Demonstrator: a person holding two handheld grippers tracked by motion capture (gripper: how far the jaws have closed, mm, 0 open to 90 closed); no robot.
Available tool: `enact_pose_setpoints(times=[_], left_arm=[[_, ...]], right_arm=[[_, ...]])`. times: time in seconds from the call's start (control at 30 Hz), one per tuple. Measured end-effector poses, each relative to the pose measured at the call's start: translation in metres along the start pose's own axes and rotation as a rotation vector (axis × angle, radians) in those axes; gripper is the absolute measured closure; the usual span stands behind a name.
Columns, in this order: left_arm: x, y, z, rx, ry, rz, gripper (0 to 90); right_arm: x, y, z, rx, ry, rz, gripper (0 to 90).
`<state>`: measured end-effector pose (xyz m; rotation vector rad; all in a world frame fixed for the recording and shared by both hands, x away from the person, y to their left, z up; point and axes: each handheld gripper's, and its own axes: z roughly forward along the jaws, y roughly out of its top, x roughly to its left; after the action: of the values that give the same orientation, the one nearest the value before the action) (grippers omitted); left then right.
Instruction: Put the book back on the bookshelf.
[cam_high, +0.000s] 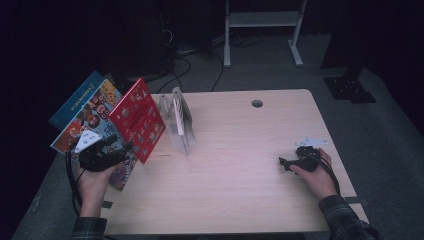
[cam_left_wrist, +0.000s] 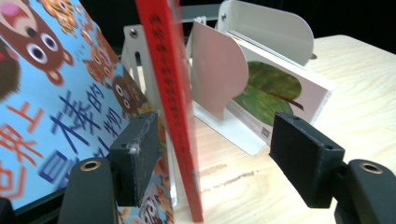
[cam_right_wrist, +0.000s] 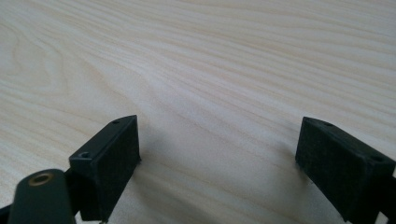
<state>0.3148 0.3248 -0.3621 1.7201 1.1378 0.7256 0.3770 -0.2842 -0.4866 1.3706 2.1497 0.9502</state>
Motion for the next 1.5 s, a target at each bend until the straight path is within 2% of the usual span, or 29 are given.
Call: enact_pose_setpoints(times=[0.3,0.43,0.53,0.7,0.97,1.17,1.5], left_arm=[[-0.011,-0.014,0.001,0.053,-0.049,0.011,33.5],[-0.02,-0.02,0.004,0.074,-0.092,0.022,33.5],[-0.029,-0.021,0.009,0.098,-0.127,0.055,33.3],[-0.044,-0.023,0.02,0.124,-0.19,0.088,30.9],[-0.062,-0.03,0.037,0.156,-0.312,0.12,23.9],[-0.083,-0.038,0.054,0.219,-0.396,0.177,18.3],[-0.113,-0.055,0.074,0.32,-0.466,0.235,9.5]], right_arm=[[0.0,0.0,0.0,0.0,0.0,0.0,12.5],[0.0,0.0,0.0,0.0,0.0,-0.001,12.5],[0.0,0.0,0.0,0.0,0.001,-0.002,12.5],[0.0,0.0,0.0,0.0,0.003,-0.004,12.5],[0.0,-0.001,-0.001,0.0,0.001,-0.003,12.5],[0.0,-0.001,-0.001,0.0,-0.001,0.0,12.5],[0.0,-0.001,-0.001,0.0,-0.001,0.0,12.5]])
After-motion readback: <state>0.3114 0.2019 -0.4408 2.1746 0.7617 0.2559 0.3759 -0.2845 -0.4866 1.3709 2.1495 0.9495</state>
